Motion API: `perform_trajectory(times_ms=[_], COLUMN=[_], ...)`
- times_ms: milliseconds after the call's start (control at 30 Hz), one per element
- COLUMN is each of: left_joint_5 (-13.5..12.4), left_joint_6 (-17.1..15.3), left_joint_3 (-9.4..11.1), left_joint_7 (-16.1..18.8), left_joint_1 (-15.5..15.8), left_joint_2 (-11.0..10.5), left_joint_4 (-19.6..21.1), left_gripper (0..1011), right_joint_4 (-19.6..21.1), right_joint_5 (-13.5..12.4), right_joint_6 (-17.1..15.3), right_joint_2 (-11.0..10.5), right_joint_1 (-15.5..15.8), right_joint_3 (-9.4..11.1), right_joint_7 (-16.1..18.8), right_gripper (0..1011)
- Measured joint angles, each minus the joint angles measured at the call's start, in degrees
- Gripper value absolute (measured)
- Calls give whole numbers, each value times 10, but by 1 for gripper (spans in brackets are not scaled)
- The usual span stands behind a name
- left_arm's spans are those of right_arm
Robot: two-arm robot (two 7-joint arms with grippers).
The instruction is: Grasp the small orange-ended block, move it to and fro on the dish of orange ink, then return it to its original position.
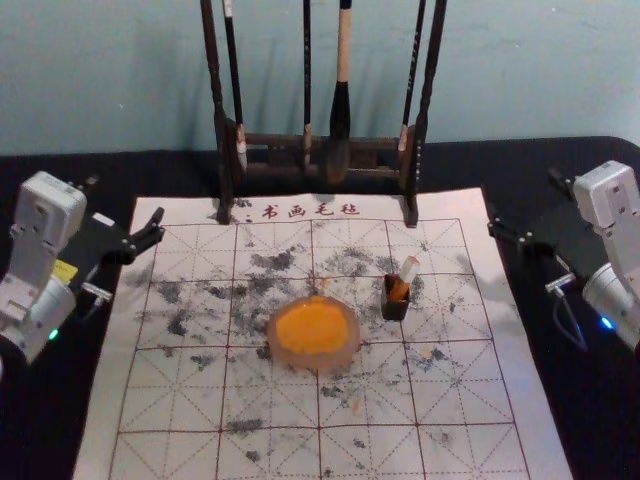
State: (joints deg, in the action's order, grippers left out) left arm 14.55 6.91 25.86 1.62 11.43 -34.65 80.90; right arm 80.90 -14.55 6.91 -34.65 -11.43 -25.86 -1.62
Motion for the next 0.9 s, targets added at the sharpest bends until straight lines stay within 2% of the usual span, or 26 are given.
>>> perform_trajectory(times_ms=[900], left_joint_5=[0], left_joint_6=[0], left_joint_3=[0], left_joint_7=[0], left_joint_1=[0], left_joint_2=[0], left_joint_4=[0], left_gripper=[1001], right_joint_4=[2], right_joint_5=[-1], right_joint_6=[-4], right_joint_2=[1], right_joint_1=[2], right_joint_3=[2], right_joint_7=[1], right_gripper=[1000])
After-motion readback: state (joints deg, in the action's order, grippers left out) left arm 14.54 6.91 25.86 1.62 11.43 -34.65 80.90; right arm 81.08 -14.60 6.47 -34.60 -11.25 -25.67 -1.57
